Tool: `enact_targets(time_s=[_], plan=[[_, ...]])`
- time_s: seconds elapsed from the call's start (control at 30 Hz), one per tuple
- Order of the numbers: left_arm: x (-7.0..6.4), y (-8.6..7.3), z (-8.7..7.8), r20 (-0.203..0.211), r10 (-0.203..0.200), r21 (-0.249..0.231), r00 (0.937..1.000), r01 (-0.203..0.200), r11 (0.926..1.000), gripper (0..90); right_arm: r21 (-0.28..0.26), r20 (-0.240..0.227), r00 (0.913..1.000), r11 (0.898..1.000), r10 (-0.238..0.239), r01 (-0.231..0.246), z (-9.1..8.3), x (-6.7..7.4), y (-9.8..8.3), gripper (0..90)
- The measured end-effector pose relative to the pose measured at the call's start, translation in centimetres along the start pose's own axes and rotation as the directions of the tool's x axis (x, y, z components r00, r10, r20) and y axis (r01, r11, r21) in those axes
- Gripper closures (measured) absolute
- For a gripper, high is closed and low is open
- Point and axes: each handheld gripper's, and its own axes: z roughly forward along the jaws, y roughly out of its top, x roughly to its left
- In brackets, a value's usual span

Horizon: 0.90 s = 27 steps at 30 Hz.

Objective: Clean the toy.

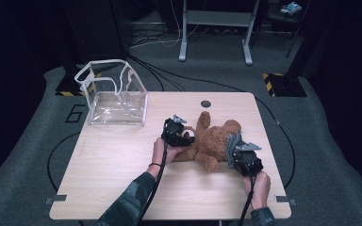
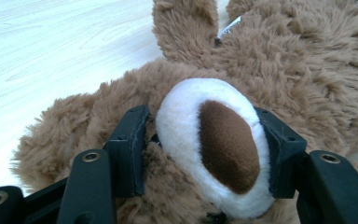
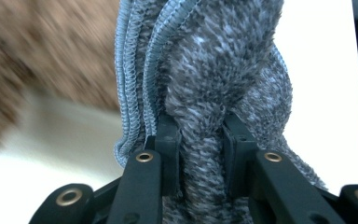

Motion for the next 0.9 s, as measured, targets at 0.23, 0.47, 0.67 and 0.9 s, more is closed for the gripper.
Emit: enact_targets(time_s=[0.23,0.47,0.67,0.9], plan=[[0.4,0.0,0.3,0.000,-0.020,-0.010,0.9998,0.020,0.9997,42.4,-0.088,-0.021,0.9997,0.996,-0.015,0.013,-2.8,0.5,1.3,71.3],[0.5,0.0,0.3,0.006,-0.010,-0.005,0.9999,0.010,0.9999,42.3,-0.149,-0.102,0.9863,0.982,-0.130,0.114,-3.1,4.7,4.8,71.0],[0.7,-0.1,0.4,0.019,-0.011,-0.013,0.9998,0.011,0.9998,42.2,-0.104,-0.100,0.9900,0.991,-0.099,0.089,-0.7,4.6,4.6,71.6],[0.9,-0.1,0.6,0.027,-0.021,-0.027,0.9994,0.022,0.9994,41.9,-0.008,-0.057,0.9983,1.000,-0.001,0.001,0.3,0.7,0.7,71.6]])
